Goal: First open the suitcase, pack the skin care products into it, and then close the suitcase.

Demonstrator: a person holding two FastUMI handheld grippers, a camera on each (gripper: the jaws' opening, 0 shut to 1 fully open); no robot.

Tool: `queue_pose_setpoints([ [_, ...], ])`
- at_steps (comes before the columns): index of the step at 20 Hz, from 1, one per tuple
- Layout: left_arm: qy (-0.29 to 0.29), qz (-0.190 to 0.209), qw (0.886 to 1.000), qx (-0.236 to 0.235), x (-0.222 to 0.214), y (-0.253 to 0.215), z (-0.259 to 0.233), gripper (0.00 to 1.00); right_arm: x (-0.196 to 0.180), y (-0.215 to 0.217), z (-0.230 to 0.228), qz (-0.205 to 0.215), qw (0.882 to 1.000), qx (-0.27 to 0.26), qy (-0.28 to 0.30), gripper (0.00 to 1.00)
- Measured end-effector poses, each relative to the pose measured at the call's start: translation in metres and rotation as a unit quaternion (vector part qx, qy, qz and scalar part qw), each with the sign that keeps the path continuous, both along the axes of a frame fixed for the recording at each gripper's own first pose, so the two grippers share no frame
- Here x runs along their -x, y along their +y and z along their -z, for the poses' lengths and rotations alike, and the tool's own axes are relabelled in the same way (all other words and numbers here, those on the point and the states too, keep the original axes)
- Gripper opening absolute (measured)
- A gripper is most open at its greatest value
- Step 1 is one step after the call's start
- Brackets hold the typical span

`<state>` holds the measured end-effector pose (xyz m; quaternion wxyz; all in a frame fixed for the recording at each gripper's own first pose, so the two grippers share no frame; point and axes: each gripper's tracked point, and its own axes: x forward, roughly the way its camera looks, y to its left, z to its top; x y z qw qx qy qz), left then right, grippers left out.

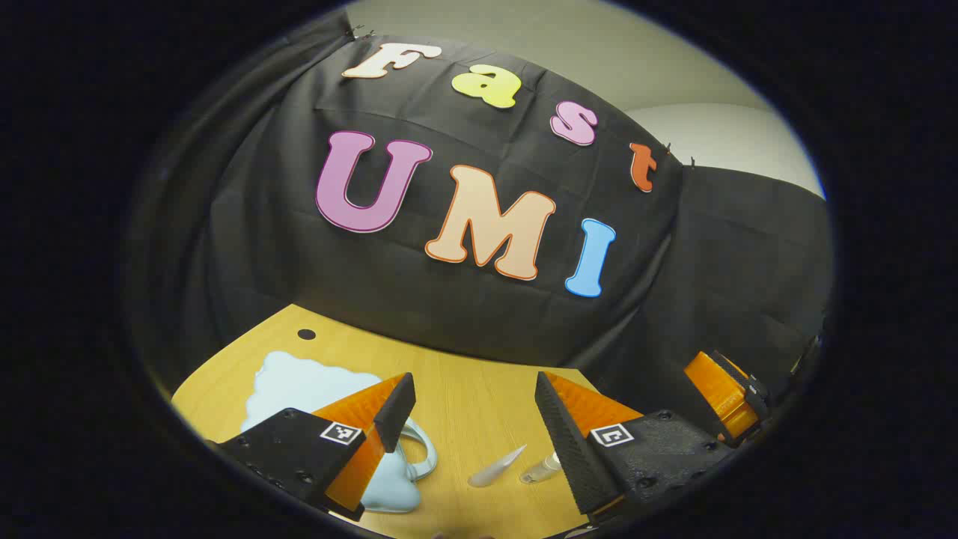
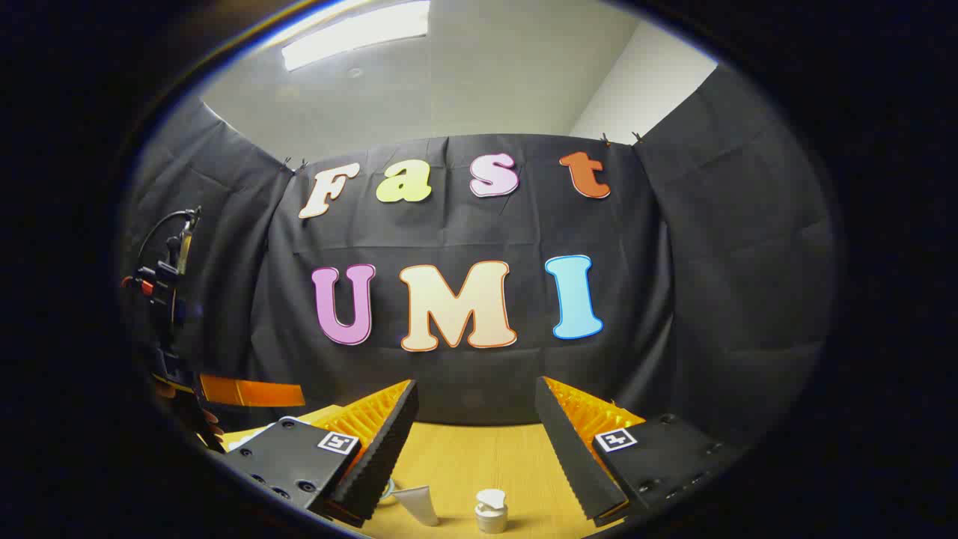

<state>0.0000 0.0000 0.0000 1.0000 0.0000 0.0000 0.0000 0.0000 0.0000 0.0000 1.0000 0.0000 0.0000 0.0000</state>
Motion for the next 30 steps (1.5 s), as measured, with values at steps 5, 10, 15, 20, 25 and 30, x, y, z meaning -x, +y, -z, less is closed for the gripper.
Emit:
queue_pose_setpoints([
  [5,0.005,-0.005,1.000,-0.008,0.000,-0.008,0.007,0.95,0.006,-0.011,0.008,-0.003,1.000,-0.007,0.014,1.00],
  [10,0.024,-0.003,1.000,-0.017,-0.008,-0.010,0.012,0.95,0.011,-0.018,0.012,-0.001,1.000,-0.005,0.023,1.00],
  [15,0.069,-0.019,0.997,-0.029,-0.029,0.008,0.027,0.92,0.015,-0.023,0.018,-0.001,1.000,-0.003,0.030,1.00],
  [20,0.155,-0.023,0.987,-0.022,-0.052,0.018,0.065,0.95,0.016,-0.028,0.036,0.002,0.998,-0.018,0.056,0.99],
  [25,0.276,-0.034,0.960,-0.038,-0.076,0.025,0.109,0.95,0.022,-0.040,0.049,0.015,0.997,-0.023,0.073,0.98],
  [30,0.385,-0.054,0.921,-0.009,-0.096,0.032,0.155,0.91,0.025,-0.054,0.058,0.032,0.995,-0.031,0.086,0.99],
])
